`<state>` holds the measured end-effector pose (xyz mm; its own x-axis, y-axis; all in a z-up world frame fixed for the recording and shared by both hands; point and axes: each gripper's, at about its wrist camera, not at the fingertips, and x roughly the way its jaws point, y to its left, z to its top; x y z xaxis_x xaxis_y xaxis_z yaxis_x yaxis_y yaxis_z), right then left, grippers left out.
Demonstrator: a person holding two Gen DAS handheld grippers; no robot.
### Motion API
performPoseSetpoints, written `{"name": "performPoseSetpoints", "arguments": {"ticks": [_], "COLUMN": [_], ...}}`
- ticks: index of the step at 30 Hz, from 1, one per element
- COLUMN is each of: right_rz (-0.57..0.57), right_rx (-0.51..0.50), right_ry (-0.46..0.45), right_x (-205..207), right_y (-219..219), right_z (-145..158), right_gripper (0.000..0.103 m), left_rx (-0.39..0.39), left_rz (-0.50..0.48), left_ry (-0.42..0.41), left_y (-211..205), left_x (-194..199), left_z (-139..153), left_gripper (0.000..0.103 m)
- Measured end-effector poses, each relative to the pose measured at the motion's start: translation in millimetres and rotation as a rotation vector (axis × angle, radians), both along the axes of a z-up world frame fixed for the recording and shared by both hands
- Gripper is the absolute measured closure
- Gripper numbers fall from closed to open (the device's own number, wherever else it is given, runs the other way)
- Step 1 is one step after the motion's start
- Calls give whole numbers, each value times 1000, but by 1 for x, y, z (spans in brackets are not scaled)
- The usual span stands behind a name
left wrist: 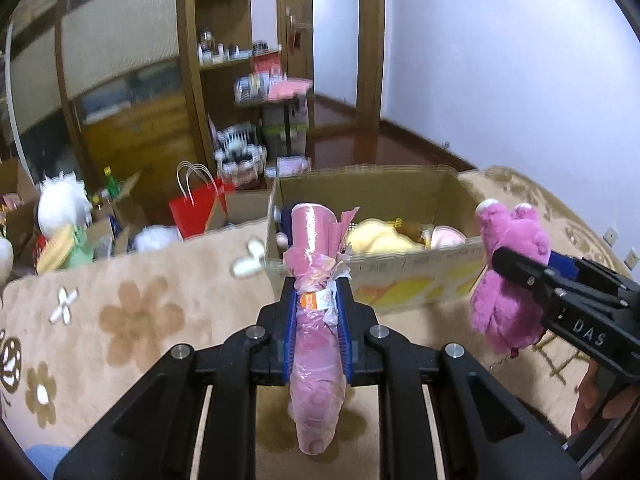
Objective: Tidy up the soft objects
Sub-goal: 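Lift both items over the box and release them inside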
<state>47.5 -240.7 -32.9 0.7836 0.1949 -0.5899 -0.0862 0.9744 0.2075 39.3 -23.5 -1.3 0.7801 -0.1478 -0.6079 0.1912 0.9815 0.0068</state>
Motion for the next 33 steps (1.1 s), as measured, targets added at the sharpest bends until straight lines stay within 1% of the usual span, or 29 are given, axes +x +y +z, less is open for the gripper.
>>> {"name": "performPoseSetpoints", "arguments": {"ticks": [4,7,9,13,15,20,22,26,29,33], "right_rz": [3,1,2,-2,1,0,1,10,7,3], "right_rx": [-11,-10,-2,1,-3,-33,-42,-74,-81,-76], "right_ry": [-44,-78,-103,-161,-175,-206,-219,-248,-266,-264], "right_x": [-1,1,3,10,15,32,38,52,60,74], "right_y": [4,6,5,5,6,5,5,5,2,-1], "right_z": [16,27,34,47,52,64,68,77,80,75], "right_gripper": [54,54,54,54,54,54,54,54,54,54], "left_rx": [-23,-36,-28,-35,-37,-8,-12,-10,-26,-27], "left_rz": [-3,-2,6,17,18,6,8,11,16,15], "left_ry": [-71,-105,-135,-150,-167,-218,-236,-259,-271,-254], "left_y": [3,5,5,3,0,-10,-13,-14,-12,-11], "left_x": [1,5,12,32,40,53,58,70,76,86], "left_z": [23,35,41,50,56,69,73,77,74,62], "left_gripper": [86,86,86,86,86,86,86,86,86,86]}}
